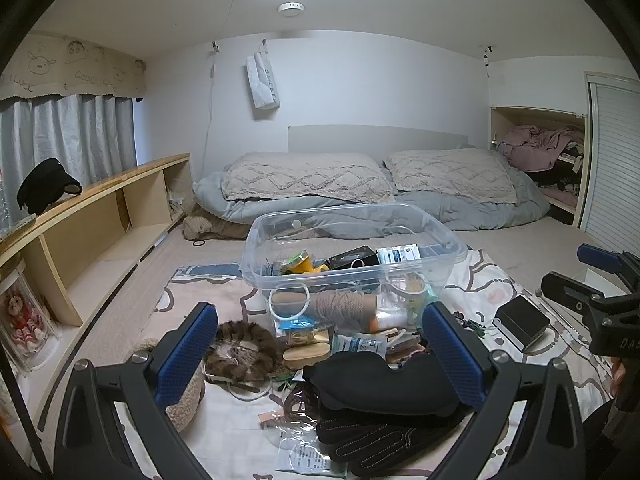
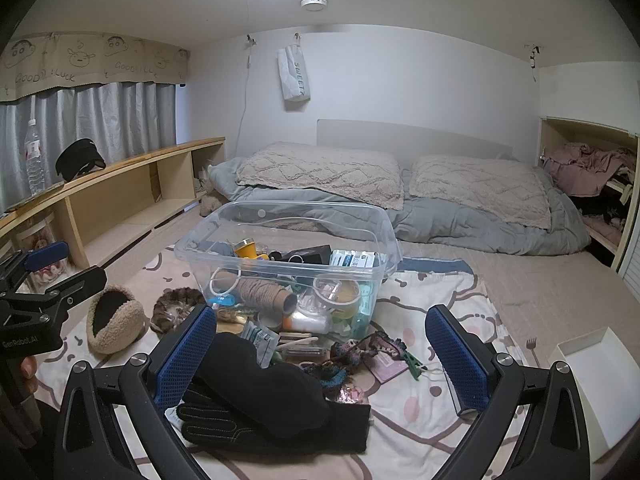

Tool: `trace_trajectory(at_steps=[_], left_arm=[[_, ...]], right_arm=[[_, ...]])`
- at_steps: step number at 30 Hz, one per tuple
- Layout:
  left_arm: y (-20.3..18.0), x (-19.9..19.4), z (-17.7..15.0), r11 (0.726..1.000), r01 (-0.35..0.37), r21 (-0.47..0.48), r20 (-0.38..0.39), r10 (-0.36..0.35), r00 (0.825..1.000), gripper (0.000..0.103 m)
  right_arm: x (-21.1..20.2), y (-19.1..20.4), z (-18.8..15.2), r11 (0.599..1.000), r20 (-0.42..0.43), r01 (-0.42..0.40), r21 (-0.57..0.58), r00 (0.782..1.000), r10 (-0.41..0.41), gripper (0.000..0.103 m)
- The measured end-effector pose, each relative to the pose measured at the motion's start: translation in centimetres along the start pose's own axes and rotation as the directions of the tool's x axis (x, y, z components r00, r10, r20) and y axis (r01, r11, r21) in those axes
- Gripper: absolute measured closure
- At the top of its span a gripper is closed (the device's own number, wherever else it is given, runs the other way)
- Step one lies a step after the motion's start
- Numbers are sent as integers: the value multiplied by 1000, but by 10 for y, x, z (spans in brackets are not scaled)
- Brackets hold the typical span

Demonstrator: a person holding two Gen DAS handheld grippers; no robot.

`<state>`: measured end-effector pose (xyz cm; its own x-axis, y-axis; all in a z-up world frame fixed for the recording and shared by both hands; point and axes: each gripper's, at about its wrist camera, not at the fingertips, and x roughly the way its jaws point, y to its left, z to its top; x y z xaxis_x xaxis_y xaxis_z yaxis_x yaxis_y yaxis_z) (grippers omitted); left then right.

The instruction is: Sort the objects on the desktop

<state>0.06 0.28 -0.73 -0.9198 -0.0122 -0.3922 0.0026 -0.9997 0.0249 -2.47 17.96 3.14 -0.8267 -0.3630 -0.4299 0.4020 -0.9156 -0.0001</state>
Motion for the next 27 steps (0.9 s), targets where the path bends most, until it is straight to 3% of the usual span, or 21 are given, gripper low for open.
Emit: trace_trajectory(at_steps=[27], left_arm=[[-3,2,-5,1000,-3,2,-6,3,1000,0]], right_arm=[[0,-1,1,1000,-1,-4,-1,1000,4,0]])
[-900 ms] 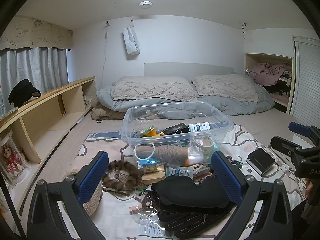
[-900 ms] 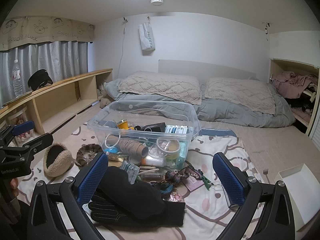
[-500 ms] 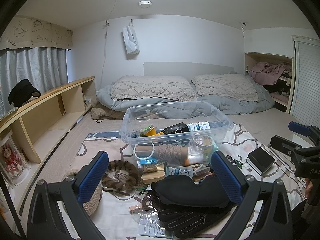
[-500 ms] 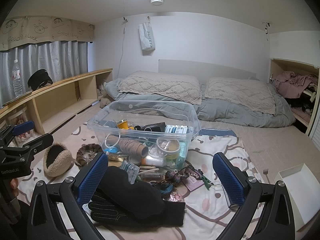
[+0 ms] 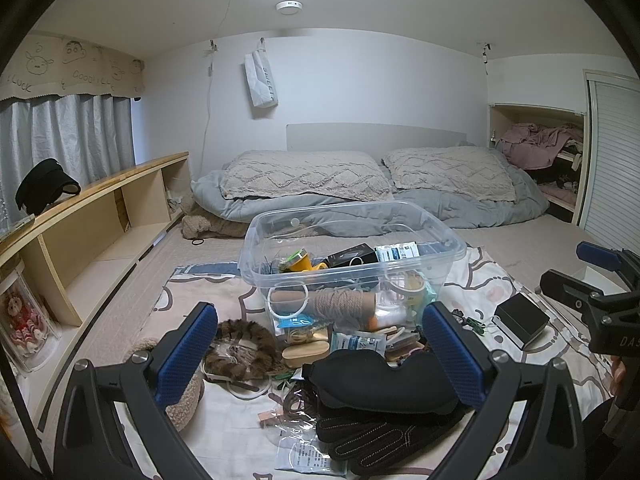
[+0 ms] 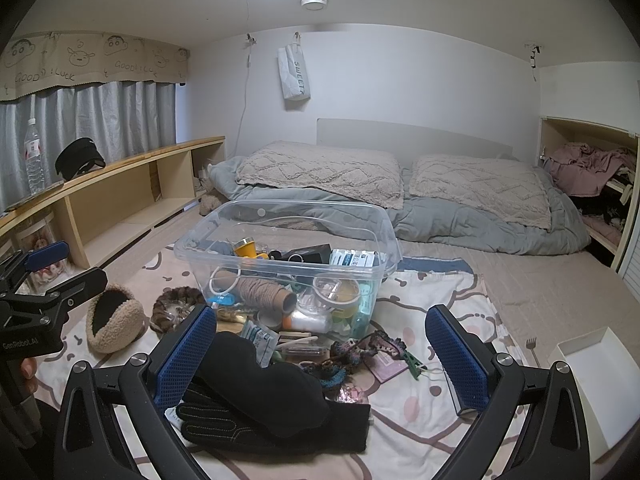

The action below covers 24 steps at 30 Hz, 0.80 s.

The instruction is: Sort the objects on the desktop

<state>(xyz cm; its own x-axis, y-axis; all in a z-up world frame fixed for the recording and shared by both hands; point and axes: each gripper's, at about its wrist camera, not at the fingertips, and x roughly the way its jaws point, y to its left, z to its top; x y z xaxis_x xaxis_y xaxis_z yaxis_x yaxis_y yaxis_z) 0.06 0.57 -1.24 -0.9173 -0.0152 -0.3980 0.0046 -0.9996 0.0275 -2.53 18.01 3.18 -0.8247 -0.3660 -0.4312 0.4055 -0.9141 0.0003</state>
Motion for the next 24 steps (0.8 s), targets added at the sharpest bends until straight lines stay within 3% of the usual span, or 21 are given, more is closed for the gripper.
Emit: trace_trajectory(at_steps=[24], left_arm=[[13,3,-8,999,-14,-46,20,15,1000,0]], right_arm=[[-8,-10,1,999,27,14,49,1000,-15,0]])
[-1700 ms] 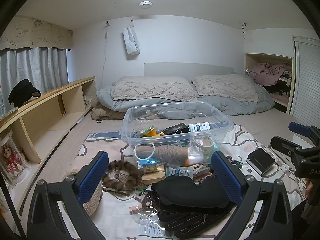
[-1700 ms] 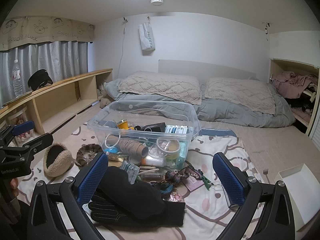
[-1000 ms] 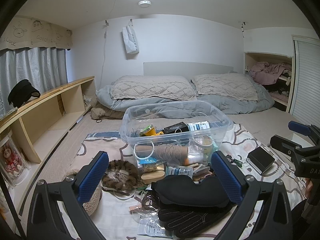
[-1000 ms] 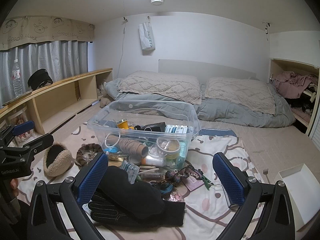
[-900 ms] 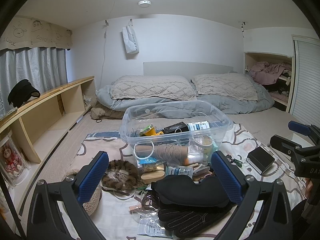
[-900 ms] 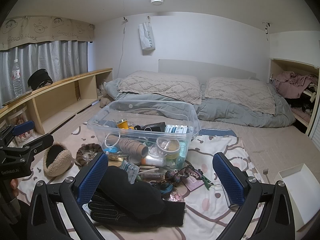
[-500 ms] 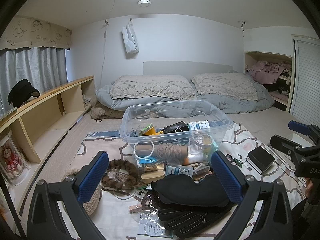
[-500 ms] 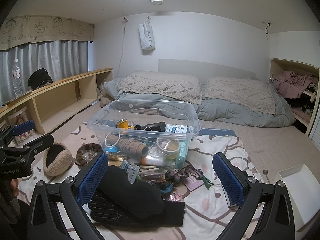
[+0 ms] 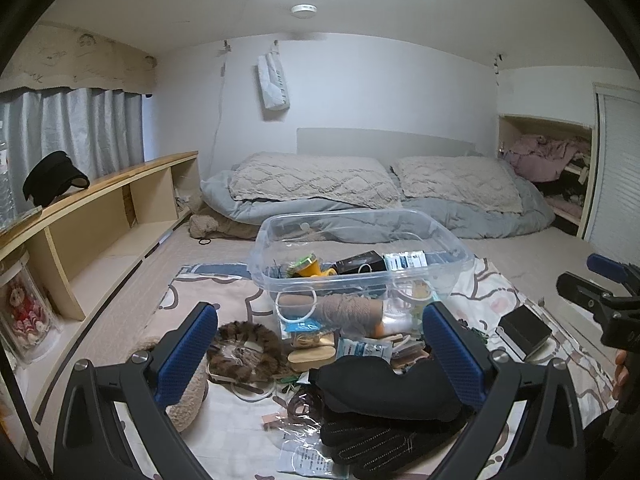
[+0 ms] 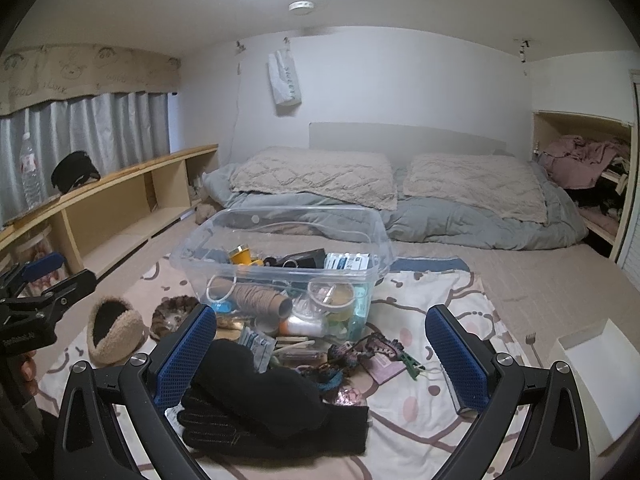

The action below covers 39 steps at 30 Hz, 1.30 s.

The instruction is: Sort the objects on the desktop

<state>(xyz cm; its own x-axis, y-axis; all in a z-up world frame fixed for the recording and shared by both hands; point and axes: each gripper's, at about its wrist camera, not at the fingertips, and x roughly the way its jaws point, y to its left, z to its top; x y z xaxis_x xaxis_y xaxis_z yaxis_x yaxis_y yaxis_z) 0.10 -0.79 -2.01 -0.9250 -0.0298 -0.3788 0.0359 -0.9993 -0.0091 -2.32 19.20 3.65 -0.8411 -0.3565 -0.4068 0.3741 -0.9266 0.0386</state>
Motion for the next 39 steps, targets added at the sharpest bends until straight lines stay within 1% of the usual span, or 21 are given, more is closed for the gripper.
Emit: trace_trajectory(at_steps=[7,22,28,31,33,35,37,39], left_arm=[[9,-6,7,1000,-26,7,22,26,999,0],[30,-18,7,999,-47,13,29,47,999,0],[33,-22,6,998,-53,32,26,53,998,0],[37,-25,6,998,-51,27,27,50,998,0],[41,-27,5,998,-55,21,26,54,998,0],[45,-28,5,998,-60,13,25,60,998,0],[48,-30,4,998,-62,5,23,62,998,0],[50,-32,4,998,-63,-1,25,63,998,0]], right_arm=[[-3,-17,3,999,19,12,48,1000,-13,0],[-6,-44,2,993,-5,29,110,1000,-29,0],[-3,-54,-1,990,-22,10,138,1000,-7,0],[-2,-60,-4,987,-10,-12,161,1000,14,0],[-2,-59,-7,988,22,-33,152,999,30,0],[-1,-54,-9,993,50,-30,117,998,24,0],[6,-44,-10,999,32,-13,40,999,11,0],[18,-38,-12,1000,-15,-12,-19,1000,12,0]])
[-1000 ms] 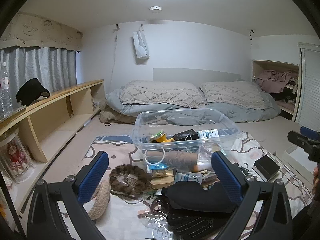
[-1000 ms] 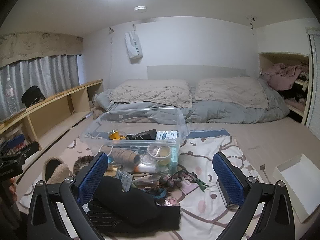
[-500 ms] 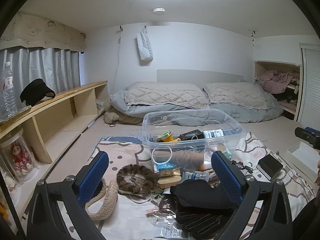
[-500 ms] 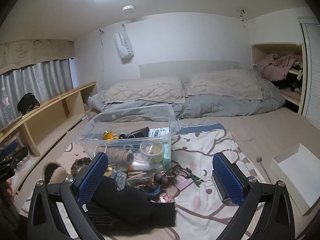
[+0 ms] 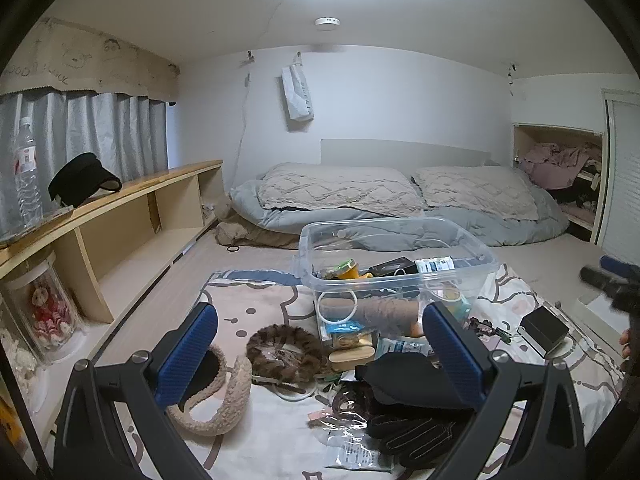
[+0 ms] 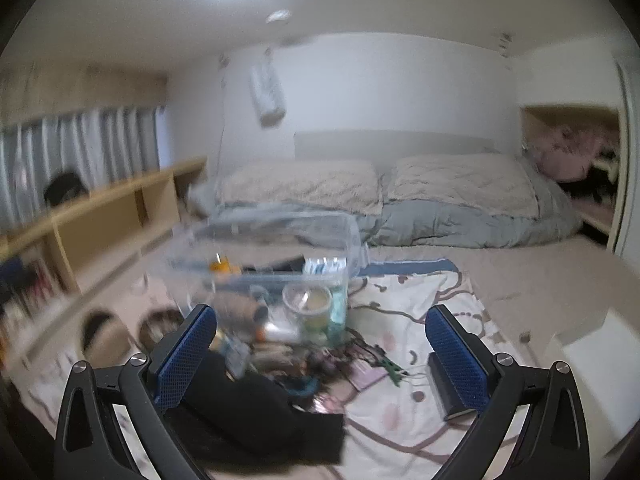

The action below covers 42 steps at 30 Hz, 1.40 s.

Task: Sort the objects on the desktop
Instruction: 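Reach the right gripper down and grasp the black stitched gloves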

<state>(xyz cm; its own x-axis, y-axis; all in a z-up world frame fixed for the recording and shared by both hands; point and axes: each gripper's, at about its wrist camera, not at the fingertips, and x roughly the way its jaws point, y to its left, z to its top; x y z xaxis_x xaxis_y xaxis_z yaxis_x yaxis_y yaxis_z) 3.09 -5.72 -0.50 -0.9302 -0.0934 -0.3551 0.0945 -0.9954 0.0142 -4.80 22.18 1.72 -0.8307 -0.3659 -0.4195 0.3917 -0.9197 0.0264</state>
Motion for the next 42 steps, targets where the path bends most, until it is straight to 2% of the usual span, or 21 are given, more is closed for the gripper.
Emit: trace_trajectory(at_steps=[4,11,14,17,23,33,39,42], left_arm=[[3,-4,-1,1000,-2,-1,9,2,1000,0],[1,-9,-3,1000,-6,22,22,5,1000,0],[2,-9,-3,1000,-2,25,21,1,1000,0],[3,-9,-3,1000,3,20,18,-3,1000,0],[8,-9,-3,1000,4,6,10,-4,1000,0],[9,-8,-5,1000,7,-1,-2,-7,1000,0],[10,-5,-5,1000,14,-1,-22,-14,1000,0],[12,-2,-7,1000,11,-9,-41,-12,999,0]], right_arm=[[34,10,-8,994,-147,-87,-73,986,76,0],[79,29,-17,979,-252,-175,-101,957,145,0],[96,43,-25,977,-293,-160,-139,949,113,0],[114,56,-32,965,-357,-168,-200,930,88,0],[134,79,-47,924,-414,-284,-255,896,161,0],[162,124,-71,847,-525,-445,-291,815,248,0],[185,129,-72,861,-543,-450,-239,797,265,0],[196,127,-70,868,-557,-468,-167,771,308,0]])
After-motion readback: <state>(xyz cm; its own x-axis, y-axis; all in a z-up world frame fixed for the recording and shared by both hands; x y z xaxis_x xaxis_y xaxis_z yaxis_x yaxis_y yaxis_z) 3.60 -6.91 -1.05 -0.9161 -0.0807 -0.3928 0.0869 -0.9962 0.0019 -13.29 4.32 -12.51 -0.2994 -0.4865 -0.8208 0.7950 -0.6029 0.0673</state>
